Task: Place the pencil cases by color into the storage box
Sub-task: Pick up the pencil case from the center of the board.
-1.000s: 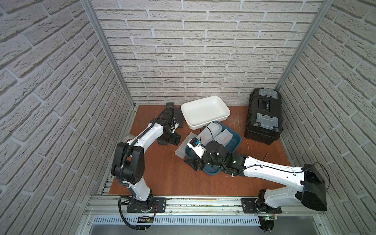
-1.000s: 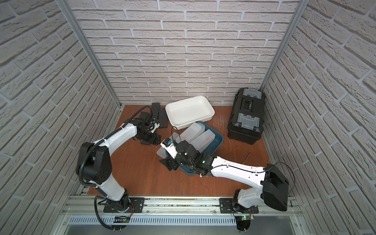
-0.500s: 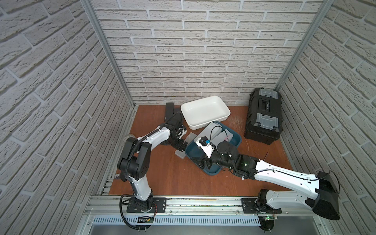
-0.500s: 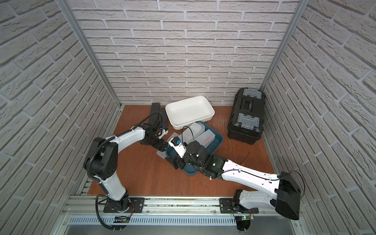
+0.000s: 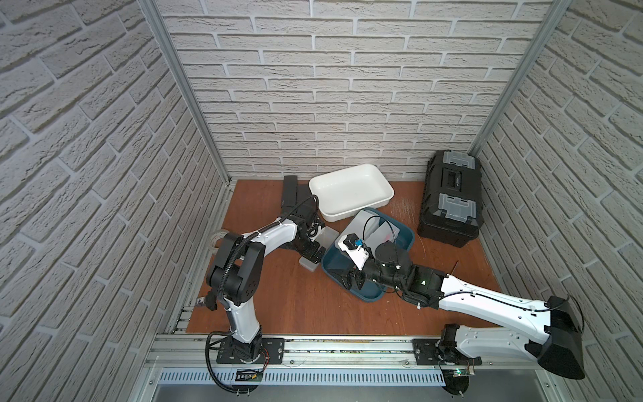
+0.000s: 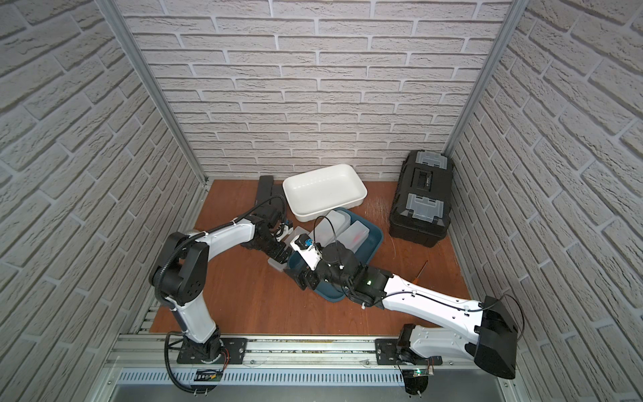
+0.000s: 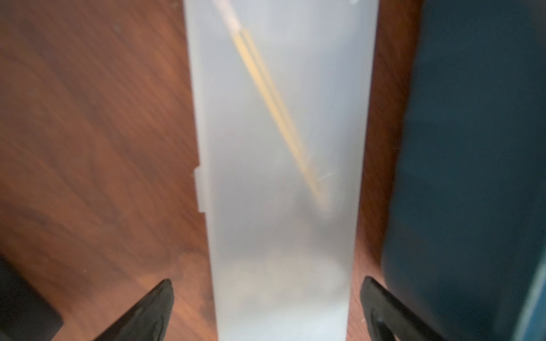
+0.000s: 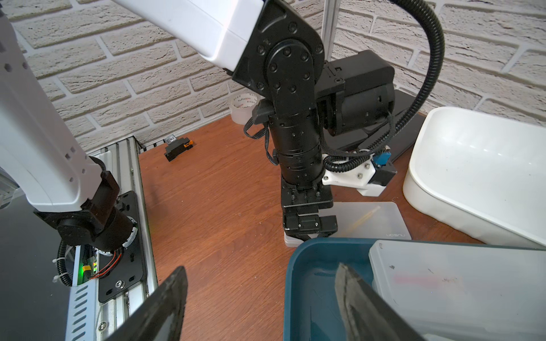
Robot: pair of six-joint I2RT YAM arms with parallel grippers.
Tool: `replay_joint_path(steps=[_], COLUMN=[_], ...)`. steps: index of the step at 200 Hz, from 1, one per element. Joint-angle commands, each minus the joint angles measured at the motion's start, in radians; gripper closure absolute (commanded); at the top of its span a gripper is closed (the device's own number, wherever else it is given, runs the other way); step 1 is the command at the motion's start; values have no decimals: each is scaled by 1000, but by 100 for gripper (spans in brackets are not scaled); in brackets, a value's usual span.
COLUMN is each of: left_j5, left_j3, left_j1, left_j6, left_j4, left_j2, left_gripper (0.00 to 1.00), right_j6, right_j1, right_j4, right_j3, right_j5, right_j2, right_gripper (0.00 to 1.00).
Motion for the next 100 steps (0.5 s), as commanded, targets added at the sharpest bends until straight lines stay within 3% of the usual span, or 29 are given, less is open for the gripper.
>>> replay_joint_path(steps=[1, 39, 100], left_j5=[-7, -14, -114], left_j3=[-1, 0, 30], left_j1=[-13, -40, -67], left_j6=[-26, -73, -150], left_j4=[-6, 20, 13], left_j2=[23, 40, 99], left_gripper=[2, 2, 4], right_j6=[-19, -19, -19], right_j1=[-5, -6, -6], right_j4=[40, 42, 43], right_j3=[-14, -16, -16], right_j5=[13, 13, 18], right_j2=[-19, -16, -12], right_gripper=[21, 21, 20])
